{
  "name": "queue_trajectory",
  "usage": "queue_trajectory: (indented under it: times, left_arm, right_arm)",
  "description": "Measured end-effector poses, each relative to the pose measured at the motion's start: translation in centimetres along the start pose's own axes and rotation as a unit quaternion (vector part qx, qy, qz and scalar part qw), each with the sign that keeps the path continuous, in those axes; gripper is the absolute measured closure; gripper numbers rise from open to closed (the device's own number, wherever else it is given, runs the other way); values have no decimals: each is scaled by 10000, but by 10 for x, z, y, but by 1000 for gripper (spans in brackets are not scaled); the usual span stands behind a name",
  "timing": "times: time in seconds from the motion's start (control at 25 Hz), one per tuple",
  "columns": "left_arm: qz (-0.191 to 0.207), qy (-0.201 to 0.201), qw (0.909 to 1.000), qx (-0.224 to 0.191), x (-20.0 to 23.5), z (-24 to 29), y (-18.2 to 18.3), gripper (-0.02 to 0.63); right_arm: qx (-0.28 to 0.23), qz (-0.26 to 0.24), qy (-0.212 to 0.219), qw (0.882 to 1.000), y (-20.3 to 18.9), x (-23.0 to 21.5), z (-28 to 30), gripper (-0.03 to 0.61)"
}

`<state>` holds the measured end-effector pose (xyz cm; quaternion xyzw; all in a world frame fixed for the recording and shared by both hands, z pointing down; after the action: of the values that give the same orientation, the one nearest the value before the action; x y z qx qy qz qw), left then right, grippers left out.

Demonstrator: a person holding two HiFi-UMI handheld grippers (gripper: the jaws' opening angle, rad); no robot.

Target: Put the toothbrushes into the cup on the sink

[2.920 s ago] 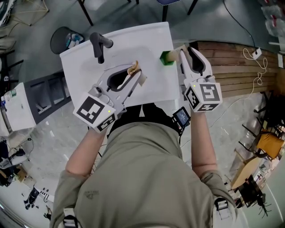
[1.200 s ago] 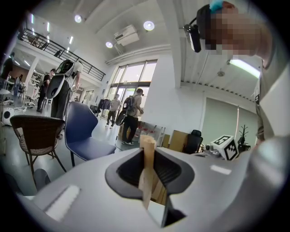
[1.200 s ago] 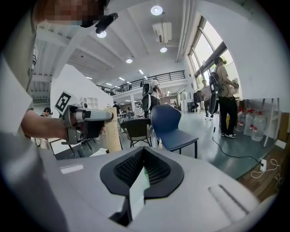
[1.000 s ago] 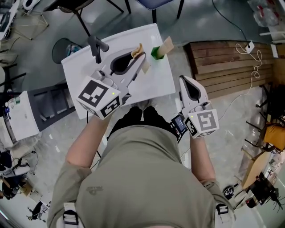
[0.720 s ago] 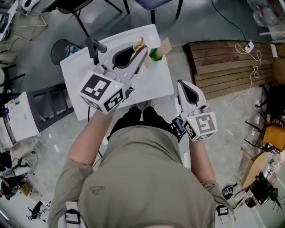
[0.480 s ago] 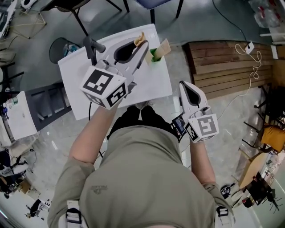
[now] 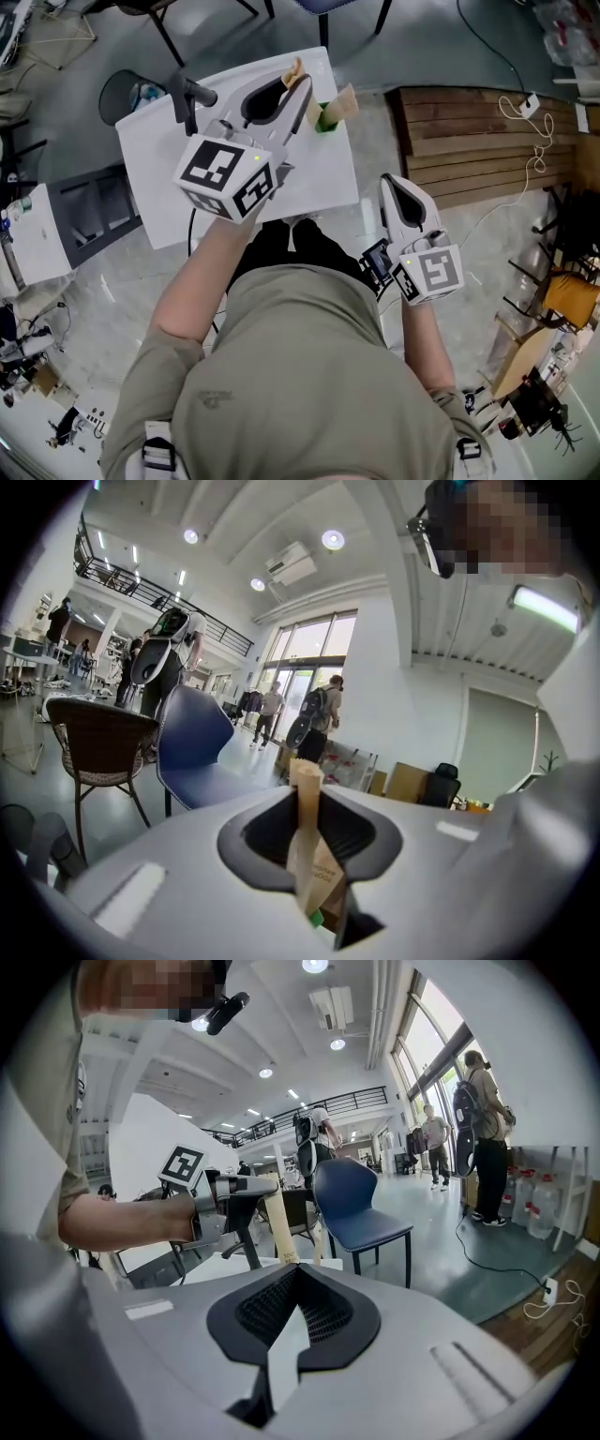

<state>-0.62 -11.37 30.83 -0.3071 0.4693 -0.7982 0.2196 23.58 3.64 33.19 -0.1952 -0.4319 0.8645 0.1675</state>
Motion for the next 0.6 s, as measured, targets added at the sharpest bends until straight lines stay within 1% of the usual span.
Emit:
queue_trajectory:
  times: [0.4,0.6]
  left_arm:
    - [-220,308,9993,-77,4,13,-18,554]
    - [-340,379,9986,-108,4,18,-28,554]
  right_arm:
    - [192,-78,132,9997,-2,-14,5,568]
    - [284,-113,211,9993,-5,-17,8,568]
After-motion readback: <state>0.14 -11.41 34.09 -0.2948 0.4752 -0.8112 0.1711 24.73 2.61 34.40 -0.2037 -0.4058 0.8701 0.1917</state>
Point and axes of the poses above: the fingertips, and each gripper's own axes: z forward along the fingers, x to its left, y out of its top, the point moved 10 cm from there along -z, backward along the fingers, and after that the axes turned 12 degrees about x, right-handed, at the moved point
